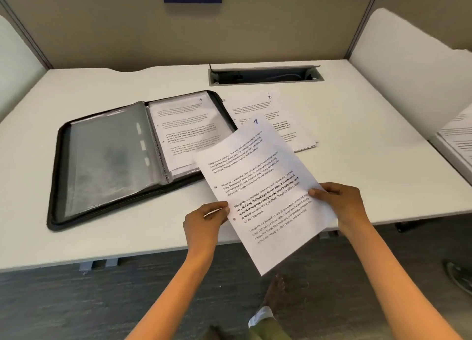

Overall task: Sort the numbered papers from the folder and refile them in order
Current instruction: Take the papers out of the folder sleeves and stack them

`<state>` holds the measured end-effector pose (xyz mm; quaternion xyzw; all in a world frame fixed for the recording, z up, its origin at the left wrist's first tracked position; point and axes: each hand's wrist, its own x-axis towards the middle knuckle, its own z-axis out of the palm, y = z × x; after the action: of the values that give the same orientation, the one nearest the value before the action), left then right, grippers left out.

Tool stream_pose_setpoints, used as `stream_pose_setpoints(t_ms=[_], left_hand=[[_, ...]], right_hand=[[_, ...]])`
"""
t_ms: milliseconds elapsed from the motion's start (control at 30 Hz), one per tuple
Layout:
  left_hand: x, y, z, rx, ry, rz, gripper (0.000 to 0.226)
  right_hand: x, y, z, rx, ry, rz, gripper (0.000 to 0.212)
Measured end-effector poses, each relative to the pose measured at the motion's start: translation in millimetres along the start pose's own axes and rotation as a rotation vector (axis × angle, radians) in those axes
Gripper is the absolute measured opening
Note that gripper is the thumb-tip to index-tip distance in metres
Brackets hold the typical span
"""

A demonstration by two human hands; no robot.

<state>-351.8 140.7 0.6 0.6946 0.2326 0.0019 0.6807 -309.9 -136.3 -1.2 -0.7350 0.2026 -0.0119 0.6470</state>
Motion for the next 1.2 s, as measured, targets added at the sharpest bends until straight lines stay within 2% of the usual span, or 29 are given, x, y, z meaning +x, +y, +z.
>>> stream_pose_setpoints(t_ms=[400,833,1200], left_hand=[[76.0,57.5,48.8,-0.023,-0.042,0.141,0.014],[195.9,85.6,121.6,0.127,0.082,0.134,0.012],[256.4,74.2,159.6,0.330,0.098,0.181,0.013]], right_hand=[[64.6,-37.4,3.8,0.149,0.019,-0.024,0.016],[215.9,-58.6,26.1,0.011,0.004,0.005,0.033],[274.8,-53.9,48.0,-0.101,0.113,0.002,0.026]])
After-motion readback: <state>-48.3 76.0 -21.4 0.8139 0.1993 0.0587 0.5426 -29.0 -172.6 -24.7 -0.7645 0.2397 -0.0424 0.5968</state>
